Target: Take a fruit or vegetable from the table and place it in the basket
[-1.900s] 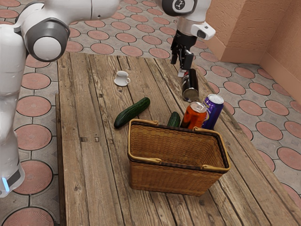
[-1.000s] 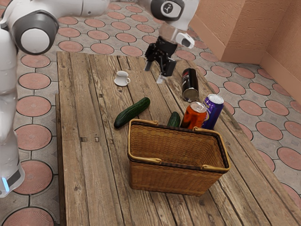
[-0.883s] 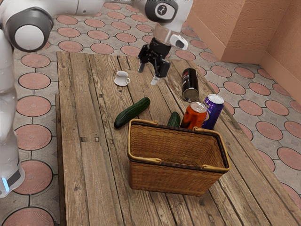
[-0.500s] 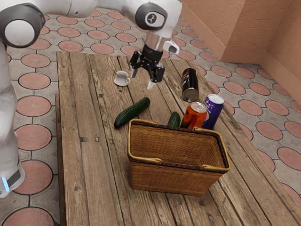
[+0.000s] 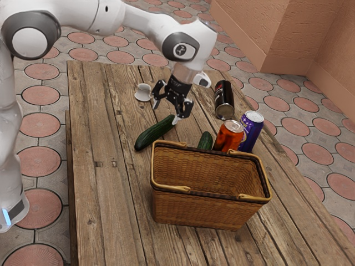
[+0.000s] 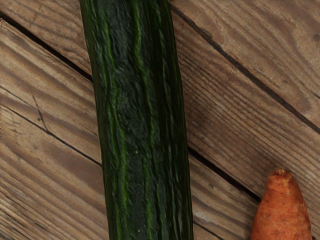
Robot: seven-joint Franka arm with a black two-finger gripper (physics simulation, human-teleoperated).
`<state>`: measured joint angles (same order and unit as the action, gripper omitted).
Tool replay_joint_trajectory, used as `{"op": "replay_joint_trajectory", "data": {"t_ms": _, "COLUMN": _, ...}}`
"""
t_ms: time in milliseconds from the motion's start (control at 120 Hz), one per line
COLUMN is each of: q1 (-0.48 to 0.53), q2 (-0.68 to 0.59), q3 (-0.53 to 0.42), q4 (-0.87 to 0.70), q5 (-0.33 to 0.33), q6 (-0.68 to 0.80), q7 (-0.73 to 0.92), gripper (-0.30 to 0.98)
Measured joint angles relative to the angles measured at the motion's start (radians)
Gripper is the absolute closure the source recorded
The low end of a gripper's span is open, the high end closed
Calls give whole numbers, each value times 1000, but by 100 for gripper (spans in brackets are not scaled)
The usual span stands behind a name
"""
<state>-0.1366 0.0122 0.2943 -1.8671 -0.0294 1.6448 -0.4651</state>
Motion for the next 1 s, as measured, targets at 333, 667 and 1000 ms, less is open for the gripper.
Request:
{"op": "replay_joint_trajectory", "data": {"t_ms": 333, "q1": 76, "q2": 32, "q3": 30, "q4": -33, "q5": -3, "q6": 21, "q7": -41, "gripper": 0}}
{"op": "replay_joint_trajectory", "data": {"t_ms": 667, "q1": 68, "q2": 28, "q3": 26, "q4": -33, "q5": -12, "q6": 42, "q7": -65, "gripper": 0}}
{"op": "replay_joint_trajectory", "data": {"t_ms": 1000, "q1": 46, "q2": 21, "q3": 26, "q4": -49, "q5": -15, "q6": 60, "q7": -78, "gripper": 0}}
